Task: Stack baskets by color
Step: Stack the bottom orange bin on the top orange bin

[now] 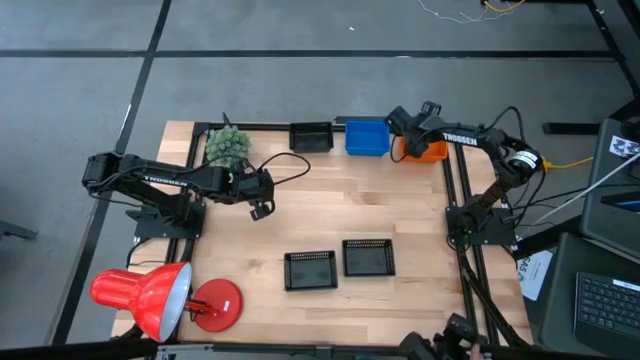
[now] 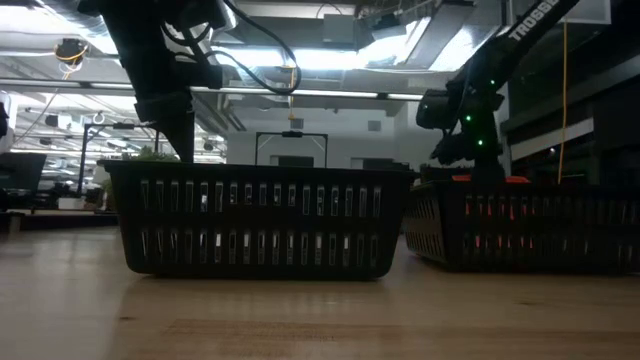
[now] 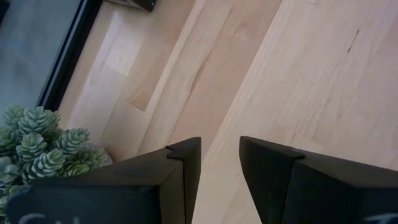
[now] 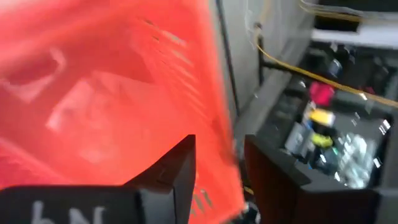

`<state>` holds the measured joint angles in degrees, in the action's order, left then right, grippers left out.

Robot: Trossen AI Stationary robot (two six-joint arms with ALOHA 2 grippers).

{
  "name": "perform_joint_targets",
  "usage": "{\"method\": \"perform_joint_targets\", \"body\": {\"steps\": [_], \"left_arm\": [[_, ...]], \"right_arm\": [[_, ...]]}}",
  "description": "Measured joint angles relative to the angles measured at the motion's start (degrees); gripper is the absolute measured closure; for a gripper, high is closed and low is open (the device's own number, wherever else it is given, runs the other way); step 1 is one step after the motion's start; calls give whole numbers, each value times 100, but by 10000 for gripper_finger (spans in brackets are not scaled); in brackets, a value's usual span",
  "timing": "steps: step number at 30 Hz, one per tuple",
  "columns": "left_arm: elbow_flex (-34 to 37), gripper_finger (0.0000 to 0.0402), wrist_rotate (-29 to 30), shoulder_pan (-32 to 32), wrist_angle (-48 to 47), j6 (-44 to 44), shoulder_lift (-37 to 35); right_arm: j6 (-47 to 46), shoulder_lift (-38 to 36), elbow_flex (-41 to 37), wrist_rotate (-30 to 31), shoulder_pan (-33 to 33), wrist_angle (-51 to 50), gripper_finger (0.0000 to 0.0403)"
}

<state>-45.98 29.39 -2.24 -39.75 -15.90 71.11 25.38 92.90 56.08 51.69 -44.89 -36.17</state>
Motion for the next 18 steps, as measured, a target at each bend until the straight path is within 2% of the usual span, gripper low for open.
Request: {"method": "perform_joint_targets", "body": {"steps": [3,7,12,14,18], "left_arm": [[0,299,0,2,0,0,0],[0,299,-2,0,2,-2,0],[0,299,-2,2,29,0,0],[0,299,-2,0,37,-2,0],[0,299,-4,0,37,-1,0]], "right_arm": [[264,0,-53,-364,-57,192,265],[378,-2,-36,-560,-89,212,265],[476,-3,-9,-1652,-165,220,265],[427,-2,-11,-1664,-190,251,266],[381,0,17,-1271,-210,281,266]]}}
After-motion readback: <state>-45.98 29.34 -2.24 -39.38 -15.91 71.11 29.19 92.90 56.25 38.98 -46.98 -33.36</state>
